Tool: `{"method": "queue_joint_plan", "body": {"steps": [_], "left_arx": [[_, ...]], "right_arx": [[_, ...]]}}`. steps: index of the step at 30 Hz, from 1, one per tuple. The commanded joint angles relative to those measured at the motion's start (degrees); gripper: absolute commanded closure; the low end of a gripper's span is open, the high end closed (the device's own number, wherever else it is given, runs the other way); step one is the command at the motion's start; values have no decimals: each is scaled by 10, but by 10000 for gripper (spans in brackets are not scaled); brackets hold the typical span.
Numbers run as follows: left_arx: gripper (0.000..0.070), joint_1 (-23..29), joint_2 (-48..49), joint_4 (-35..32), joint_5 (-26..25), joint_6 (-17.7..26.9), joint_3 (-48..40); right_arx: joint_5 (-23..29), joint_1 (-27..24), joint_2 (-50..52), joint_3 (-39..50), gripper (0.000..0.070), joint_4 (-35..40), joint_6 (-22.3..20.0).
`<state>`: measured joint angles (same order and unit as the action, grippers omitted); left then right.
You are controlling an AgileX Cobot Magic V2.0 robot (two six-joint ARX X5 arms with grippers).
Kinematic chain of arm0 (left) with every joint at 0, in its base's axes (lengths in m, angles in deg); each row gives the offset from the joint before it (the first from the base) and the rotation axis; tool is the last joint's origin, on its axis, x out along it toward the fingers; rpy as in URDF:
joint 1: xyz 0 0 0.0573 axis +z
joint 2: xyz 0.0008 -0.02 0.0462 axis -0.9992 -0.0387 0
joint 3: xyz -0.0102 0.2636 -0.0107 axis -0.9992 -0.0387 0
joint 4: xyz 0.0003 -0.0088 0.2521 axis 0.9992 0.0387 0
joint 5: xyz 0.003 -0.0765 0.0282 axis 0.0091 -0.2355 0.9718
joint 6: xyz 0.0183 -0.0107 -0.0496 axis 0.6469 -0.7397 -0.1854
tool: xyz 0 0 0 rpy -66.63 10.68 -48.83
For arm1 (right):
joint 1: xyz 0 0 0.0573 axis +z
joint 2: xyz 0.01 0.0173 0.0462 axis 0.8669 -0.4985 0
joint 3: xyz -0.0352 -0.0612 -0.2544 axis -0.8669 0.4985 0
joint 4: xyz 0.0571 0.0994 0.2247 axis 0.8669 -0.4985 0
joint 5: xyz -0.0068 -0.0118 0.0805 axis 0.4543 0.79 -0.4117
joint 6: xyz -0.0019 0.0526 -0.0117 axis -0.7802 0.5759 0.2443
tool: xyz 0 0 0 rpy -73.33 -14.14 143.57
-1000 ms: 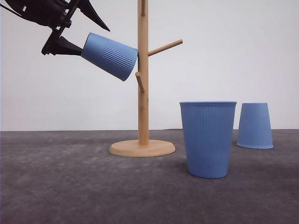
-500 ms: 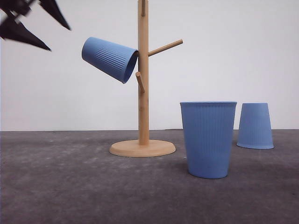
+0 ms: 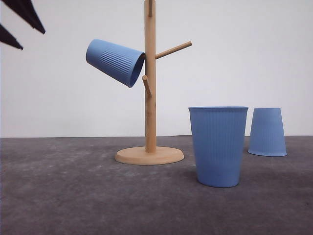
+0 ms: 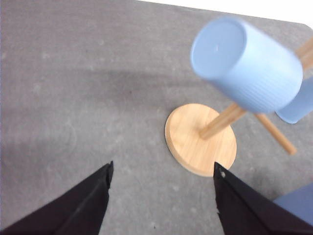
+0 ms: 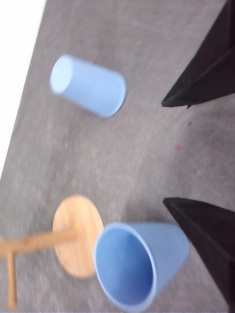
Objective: Place three cups
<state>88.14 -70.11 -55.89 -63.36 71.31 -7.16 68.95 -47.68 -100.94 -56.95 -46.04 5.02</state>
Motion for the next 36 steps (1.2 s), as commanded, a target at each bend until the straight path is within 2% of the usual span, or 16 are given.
{"method": "queue_joint_plan", "body": {"steps": [1,5,10,13,18,21,23,29,36], "left_arx": [[311,0,16,-24,2,-15,-28],[311,0,49,-43,2,-34,-78],[311,0,53,-34,2,-33,-85],[311,0,53,-34,2,-33,-85],[311,0,53,-33,1,-33,-85],[311,0,53,-33,1,-33,-85],[311,0,53,-33,2,-33,-85],[311,0,53,-33,2,-39,-85],[311,0,53,-33,1,-48,-85]], "right_arx": [[14,1,-15,-16,327,-3,72],[19,1,-81,-58,327,-31,129],[23,0,-210,-148,318,-63,132],[25,-12,-299,-208,274,-65,124],[7,-45,-441,-314,258,-64,92],[-1,-64,-517,-380,175,-65,76],[-9,-75,-562,-423,143,-65,69],[-21,-97,-679,-536,137,-65,49],[-28,-114,-772,-587,128,-51,38]]}}
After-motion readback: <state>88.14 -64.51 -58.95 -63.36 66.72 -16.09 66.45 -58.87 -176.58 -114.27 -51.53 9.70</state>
